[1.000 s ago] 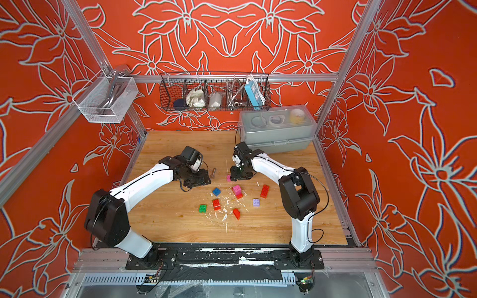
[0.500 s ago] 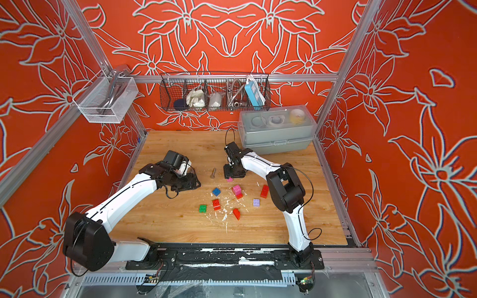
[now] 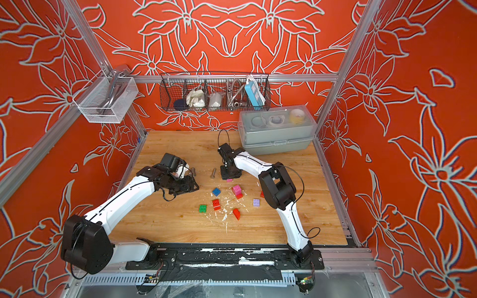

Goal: Assemble the number 1 with lego
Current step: Pick up the lego brick from the center of the board, then assemble the lego brick with the lego brick.

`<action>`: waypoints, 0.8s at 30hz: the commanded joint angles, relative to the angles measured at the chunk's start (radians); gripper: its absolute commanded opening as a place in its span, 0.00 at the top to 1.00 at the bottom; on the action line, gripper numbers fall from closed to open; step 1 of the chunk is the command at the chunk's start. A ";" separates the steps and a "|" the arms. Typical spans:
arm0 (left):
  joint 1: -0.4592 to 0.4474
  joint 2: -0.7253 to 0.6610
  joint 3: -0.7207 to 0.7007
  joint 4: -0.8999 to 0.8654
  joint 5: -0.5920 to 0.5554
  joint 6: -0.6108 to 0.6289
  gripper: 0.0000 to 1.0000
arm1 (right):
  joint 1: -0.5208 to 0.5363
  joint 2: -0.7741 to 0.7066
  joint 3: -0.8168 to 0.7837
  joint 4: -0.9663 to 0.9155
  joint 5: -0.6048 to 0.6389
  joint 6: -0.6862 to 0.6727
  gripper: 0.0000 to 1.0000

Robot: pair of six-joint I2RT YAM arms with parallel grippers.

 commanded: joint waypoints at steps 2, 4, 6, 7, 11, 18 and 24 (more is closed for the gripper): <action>0.016 -0.022 -0.013 0.010 0.040 0.009 0.38 | 0.023 0.036 0.039 -0.072 0.076 -0.028 0.51; 0.016 -0.022 -0.016 0.010 0.043 0.007 0.38 | 0.029 0.037 0.039 -0.073 0.089 -0.030 0.53; 0.016 -0.024 -0.020 0.011 0.043 0.008 0.38 | 0.029 0.043 0.045 -0.077 0.090 -0.032 0.57; 0.016 -0.026 -0.021 0.012 0.041 0.007 0.38 | 0.029 0.047 0.048 -0.078 0.089 -0.034 0.59; 0.018 -0.024 -0.021 0.010 0.034 0.011 0.38 | 0.029 0.042 0.063 -0.097 0.096 -0.050 0.63; 0.015 -0.019 -0.024 0.012 0.043 0.017 0.37 | 0.030 -0.124 -0.026 -0.130 0.090 -0.136 0.64; -0.017 -0.010 -0.013 0.024 0.040 0.006 0.38 | 0.031 -0.322 -0.160 -0.168 0.049 -0.215 0.66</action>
